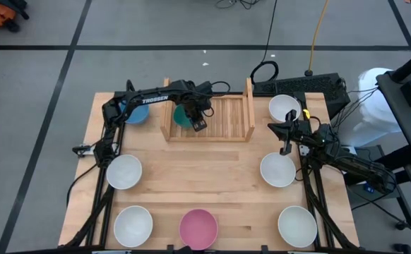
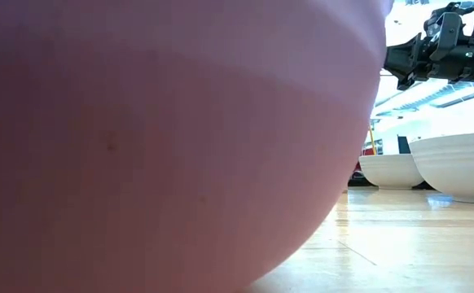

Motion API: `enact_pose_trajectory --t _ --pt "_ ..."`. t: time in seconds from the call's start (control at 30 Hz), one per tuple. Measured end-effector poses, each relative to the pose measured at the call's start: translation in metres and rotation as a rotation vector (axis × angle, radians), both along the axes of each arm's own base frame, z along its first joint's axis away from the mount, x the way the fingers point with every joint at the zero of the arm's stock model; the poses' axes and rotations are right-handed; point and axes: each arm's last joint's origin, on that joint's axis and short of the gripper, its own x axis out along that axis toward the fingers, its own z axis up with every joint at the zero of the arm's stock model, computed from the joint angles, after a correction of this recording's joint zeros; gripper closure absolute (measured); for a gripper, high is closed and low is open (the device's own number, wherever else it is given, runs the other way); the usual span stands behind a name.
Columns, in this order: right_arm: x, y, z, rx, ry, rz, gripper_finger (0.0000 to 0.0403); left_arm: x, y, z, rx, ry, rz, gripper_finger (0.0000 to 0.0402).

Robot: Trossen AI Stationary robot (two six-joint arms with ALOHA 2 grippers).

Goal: Place and stack bowls onto a shelf
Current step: Put the dark green bowl on the shelf

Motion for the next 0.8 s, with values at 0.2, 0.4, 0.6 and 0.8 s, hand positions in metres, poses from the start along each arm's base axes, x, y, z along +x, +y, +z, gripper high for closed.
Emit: enact_pose_trajectory --t 0.2,0.4,0.6,0.8 --pt "0.000 0.000 0.000 0.000 0.000 0.000 0.0403 0.000 0.000 0.000 0.004 0.003 -0.026 0.0323" --pt "0.000 0.000 0.000 0.000 0.000 0.000 0.0403 0.001 -0.005 0.001 -0.003 -0.001 -0.040 0.0323" --pt "0.000 0.000 0.000 -0.001 0.001 0.000 0.0403 0.001 -0.011 0.011 0.010 -0.026 -0.060 0.0323" --pt "0.000 0.000 0.000 -0.038 0.011 -0.013 0.0403 -0.006 -0.014 0.036 0.058 -0.084 -0.085 0.0323"
